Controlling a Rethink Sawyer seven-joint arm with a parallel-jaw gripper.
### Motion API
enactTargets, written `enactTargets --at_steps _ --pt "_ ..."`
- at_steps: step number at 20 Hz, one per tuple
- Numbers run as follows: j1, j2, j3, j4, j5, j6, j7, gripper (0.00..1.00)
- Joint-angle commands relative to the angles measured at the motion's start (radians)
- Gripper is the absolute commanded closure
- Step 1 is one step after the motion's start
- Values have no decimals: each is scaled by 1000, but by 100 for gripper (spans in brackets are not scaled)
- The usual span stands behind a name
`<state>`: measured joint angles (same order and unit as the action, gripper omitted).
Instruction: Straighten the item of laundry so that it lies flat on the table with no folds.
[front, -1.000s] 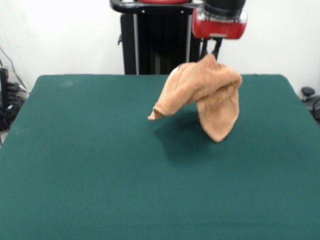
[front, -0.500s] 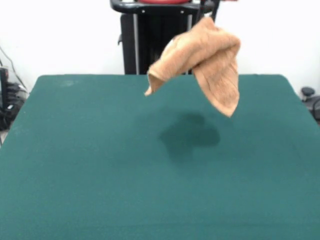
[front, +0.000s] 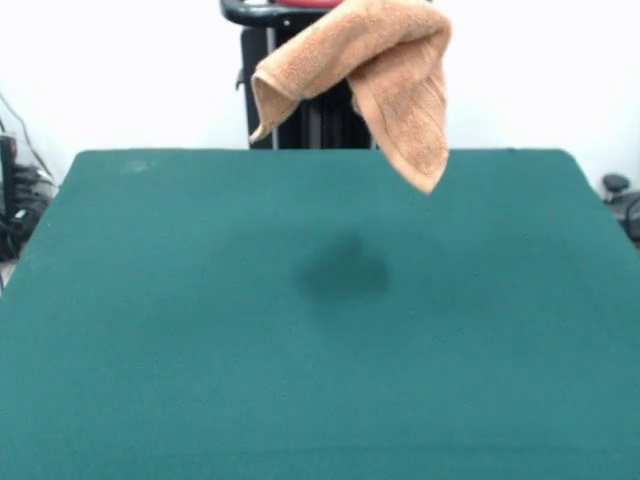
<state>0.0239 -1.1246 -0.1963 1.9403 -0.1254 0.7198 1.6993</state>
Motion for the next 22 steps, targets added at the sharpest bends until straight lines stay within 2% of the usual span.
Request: enactTargets --at_steps 1,12,22 --pt "-15 4 30 128 -22 59 43 100" --pt "-49 90 85 116 -3 -22 55 100" --pt "-91 265 147 95 -11 -243 87 100"
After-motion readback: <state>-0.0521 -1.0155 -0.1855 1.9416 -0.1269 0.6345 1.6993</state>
